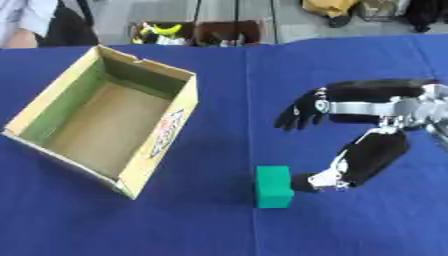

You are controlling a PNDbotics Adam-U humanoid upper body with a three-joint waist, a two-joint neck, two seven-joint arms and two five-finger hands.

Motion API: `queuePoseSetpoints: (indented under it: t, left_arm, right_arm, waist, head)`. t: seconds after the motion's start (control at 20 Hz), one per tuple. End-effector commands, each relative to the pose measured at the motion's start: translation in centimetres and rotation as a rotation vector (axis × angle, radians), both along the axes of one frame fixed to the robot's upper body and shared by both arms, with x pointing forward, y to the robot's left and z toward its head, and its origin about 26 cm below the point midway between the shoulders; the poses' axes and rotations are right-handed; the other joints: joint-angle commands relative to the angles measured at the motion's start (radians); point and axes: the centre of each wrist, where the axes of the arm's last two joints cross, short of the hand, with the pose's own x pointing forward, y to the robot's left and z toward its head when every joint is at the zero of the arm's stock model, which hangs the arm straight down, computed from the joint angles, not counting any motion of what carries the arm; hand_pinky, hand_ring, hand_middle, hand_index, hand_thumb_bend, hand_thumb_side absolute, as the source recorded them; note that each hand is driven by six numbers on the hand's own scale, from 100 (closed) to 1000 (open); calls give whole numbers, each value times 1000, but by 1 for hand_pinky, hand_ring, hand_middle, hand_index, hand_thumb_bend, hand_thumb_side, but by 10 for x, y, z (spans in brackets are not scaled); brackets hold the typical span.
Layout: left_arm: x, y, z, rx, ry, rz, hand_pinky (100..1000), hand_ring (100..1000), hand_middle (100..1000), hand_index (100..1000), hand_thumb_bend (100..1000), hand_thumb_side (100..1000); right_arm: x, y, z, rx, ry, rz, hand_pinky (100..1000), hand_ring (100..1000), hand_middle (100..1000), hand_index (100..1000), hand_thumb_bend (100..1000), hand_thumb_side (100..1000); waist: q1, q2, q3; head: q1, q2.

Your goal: Pick up objects on the table and place them in the box.

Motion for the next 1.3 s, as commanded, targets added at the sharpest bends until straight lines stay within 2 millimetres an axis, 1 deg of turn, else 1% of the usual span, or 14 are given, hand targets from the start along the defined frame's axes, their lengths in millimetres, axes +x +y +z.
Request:
queuePoseSetpoints:
  t: [0.05, 0.55, 0.85, 1.3]
  left_arm:
    - [-2, 2, 8, 21, -27, -2, 249, 560, 609, 823, 146, 906]
    - [-2, 0, 9, 20, -28, -9, 249, 561, 609, 824, 147, 907]
    - [-2, 0, 8, 20, -28, -12, 248, 561, 609, 824, 148, 907]
    - [-2, 0, 8, 21, -28, -14, 248, 562, 609, 824, 149, 909]
  right_arm:
    - [-5, 7, 5, -46, -27, 14, 787, 814, 796, 911, 474, 539]
    - [-2, 29, -24, -117, 20, 22, 782, 817, 804, 911, 451, 535]
    - [-1, 34, -29, -134, -1, -8, 778, 817, 807, 912, 429, 548]
    - [-1, 36, -32, -159, -42, -55, 770, 817, 810, 911, 400, 556]
  waist:
    - [-2, -22, 1]
    - [-3, -18, 6]
    - [-3, -16, 8]
    - [-3, -11, 7]
  head:
    - [-3, -12]
    - [-13, -18]
    - [-16, -21]
    - [-17, -25]
